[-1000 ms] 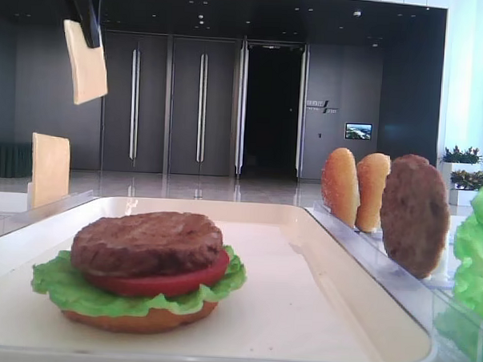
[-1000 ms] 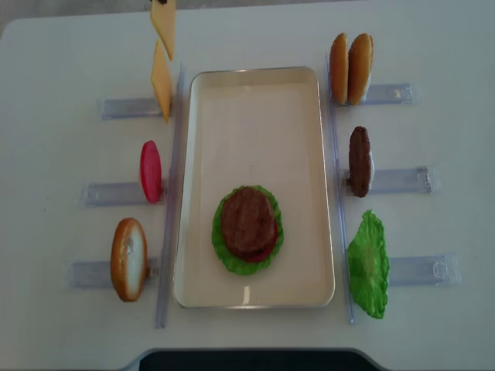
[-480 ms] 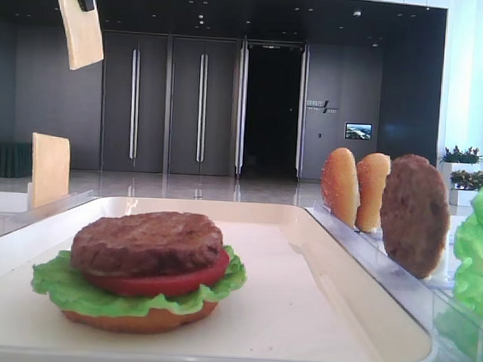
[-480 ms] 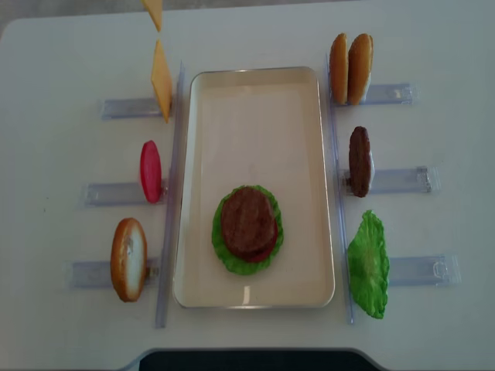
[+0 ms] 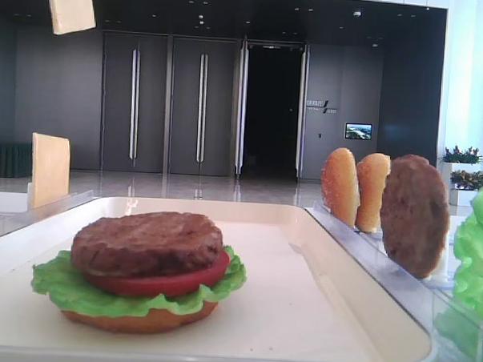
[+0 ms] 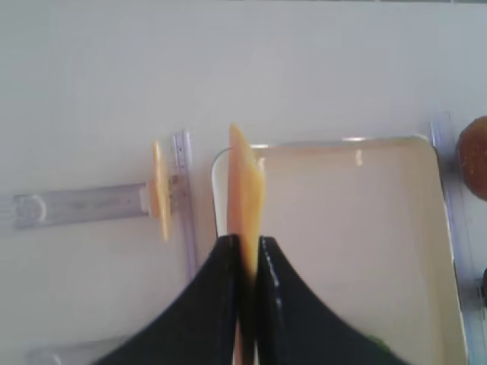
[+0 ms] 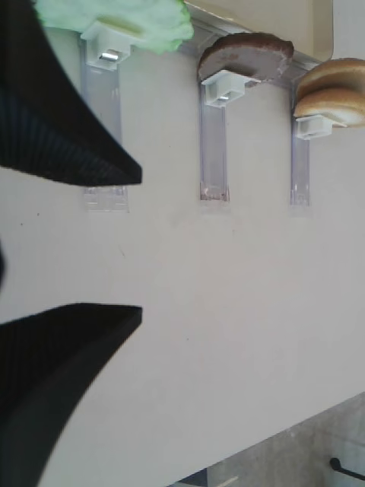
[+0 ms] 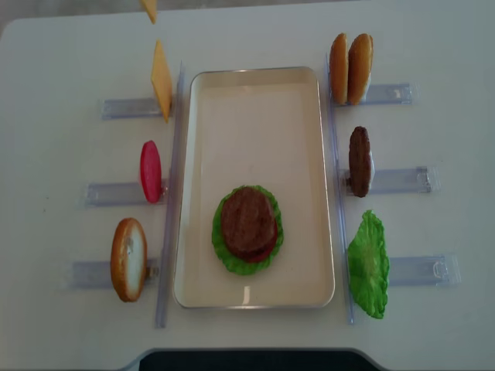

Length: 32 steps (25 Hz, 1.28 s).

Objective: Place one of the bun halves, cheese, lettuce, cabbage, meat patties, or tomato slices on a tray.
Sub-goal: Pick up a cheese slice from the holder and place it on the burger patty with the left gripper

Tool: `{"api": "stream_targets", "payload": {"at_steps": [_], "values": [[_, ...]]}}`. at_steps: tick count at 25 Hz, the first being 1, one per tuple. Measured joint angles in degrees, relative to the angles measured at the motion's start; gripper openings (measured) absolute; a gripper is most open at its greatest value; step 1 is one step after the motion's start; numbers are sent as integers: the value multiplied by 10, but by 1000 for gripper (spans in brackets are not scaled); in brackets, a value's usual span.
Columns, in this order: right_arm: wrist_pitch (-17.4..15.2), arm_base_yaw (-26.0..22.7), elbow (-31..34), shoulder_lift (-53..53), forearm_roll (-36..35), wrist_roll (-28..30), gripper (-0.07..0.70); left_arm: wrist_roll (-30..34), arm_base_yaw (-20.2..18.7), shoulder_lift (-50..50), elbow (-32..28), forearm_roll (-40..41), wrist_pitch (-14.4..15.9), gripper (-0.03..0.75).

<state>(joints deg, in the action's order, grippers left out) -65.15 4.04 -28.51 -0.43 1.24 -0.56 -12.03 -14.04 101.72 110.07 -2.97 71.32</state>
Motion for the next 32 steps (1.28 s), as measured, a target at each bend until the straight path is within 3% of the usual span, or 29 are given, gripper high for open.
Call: {"api": "stream_targets", "payload": {"at_steps": [7, 18, 25, 32], "values": [[0, 0, 0, 0, 0, 0, 369, 6, 0, -121, -155, 11, 1, 27], [0, 0, 0, 0, 0, 0, 369, 7, 0, -252, -349, 11, 1, 27], [0, 0, 0, 0, 0, 0, 369, -1, 0, -304, -444, 11, 1, 27], [0, 0, 0, 0, 0, 0, 369, -8, 0, -317, -502, 11, -6, 27]]}}
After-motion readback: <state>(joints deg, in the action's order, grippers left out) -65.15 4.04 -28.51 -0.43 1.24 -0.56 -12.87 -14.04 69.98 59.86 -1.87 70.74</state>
